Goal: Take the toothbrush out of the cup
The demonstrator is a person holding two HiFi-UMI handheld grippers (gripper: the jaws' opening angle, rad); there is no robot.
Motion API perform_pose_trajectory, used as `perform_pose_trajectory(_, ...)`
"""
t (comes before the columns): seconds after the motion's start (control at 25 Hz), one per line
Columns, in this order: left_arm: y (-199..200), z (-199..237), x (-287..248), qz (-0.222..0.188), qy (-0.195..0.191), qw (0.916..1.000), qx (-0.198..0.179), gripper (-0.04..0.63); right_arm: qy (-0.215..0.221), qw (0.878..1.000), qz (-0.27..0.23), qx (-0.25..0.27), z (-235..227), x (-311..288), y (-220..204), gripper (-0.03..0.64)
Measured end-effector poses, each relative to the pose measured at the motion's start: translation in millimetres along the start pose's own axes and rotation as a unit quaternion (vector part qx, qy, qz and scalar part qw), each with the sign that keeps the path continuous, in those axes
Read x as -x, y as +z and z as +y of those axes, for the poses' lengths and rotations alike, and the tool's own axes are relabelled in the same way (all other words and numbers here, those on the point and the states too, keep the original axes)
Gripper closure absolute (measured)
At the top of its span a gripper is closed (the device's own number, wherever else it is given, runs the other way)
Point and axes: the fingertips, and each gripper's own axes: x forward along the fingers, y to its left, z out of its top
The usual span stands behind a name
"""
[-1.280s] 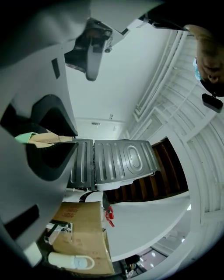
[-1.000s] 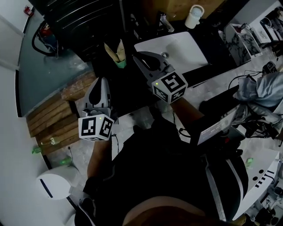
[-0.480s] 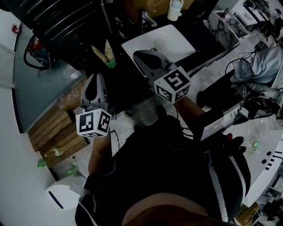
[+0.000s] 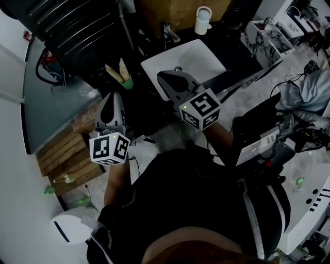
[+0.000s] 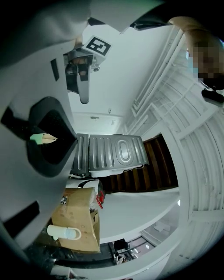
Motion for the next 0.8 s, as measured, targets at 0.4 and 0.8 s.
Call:
perform_pose_trajectory(0.4,-0.8,-17.8,-9.0,-0.007,0.031,0.9995,0.005,0.591,0.019,1.0,-0.015,0.0,-18.2,11.6,9.4,0.595)
perform_pose_trajectory(0.8,-2.6,-31.4,-15.5,-0.001,0.044,0.999,0.007,0.591,0.034,0.999,-0.018,0.0,-26.9,16.6,13.9,0.595)
